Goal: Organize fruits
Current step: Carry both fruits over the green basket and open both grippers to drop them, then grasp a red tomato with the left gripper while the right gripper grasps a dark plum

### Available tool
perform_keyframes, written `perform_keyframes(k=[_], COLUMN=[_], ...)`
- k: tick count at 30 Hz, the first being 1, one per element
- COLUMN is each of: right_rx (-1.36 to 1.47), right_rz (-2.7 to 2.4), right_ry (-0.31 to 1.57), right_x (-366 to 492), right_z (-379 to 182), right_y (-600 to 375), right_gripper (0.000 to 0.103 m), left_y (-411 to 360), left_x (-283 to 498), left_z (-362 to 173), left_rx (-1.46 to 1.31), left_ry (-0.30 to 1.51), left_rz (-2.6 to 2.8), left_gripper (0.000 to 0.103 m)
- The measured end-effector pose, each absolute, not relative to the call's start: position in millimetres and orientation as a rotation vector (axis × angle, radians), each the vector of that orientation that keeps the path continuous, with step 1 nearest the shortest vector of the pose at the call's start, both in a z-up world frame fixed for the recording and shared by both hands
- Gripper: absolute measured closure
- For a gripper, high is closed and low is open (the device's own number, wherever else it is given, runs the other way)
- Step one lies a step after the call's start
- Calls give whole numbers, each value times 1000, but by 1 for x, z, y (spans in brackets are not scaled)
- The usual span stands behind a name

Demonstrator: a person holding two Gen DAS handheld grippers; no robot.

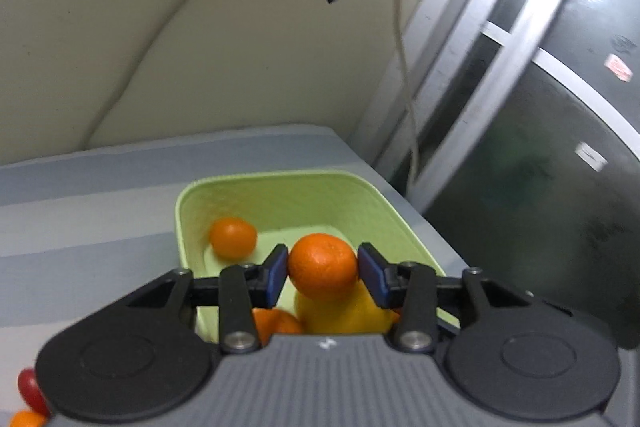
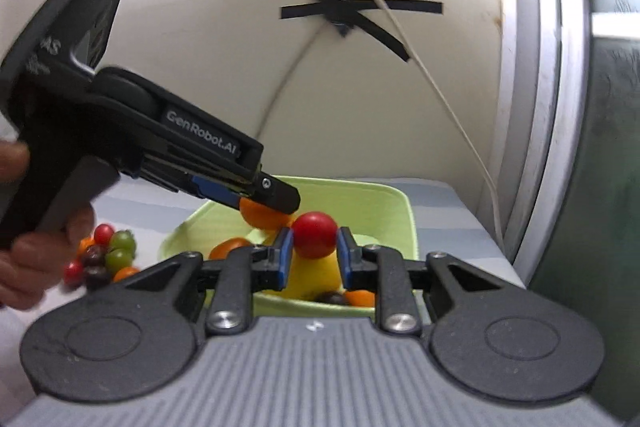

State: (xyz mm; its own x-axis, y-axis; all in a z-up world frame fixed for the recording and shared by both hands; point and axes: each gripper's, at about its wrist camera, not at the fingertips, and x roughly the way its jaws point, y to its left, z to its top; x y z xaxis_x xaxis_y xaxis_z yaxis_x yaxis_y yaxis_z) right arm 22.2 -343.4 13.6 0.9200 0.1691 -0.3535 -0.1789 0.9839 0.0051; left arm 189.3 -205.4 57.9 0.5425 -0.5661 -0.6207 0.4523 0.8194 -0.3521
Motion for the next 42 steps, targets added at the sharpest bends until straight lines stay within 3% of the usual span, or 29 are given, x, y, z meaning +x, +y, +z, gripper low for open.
perform_keyframes(k=[2,4,6,15,21,26,31,37,42], right_rx=[-4,28,35,38,40,-31,-186,-299,-355], right_rz=[173,157,123,263,516,559,543,525,526], right_ry=[366,370,350,330,460,526,471,462,460], right_x=[27,28,23,-21,-31,-21,-12,2,7], right_z=[14,15,19,60,42,-1,-16,-26,-35], right_y=[-347,-352,-356,-356,-298,-236,-200,-190,-182], right_gripper=[67,57,57,57,75,76,76,75,72], left_y=[-206,-200,-186,-77,-18,-25,-38,-28,-29], left_x=[194,194,190,151,110,82,79,87,81], left_z=[58,64,73,94,66,38,18,5,3], left_rx=[-160,-165,-166,-198,-215,-212,-206,-280,-265], left_ry=[809,793,767,702,763,796,802,808,779], left_rz=[-578,-556,-546,-430,-400,-432,-449,-458,-433], left_gripper=[49,43,41,41,45,49,46,49,58])
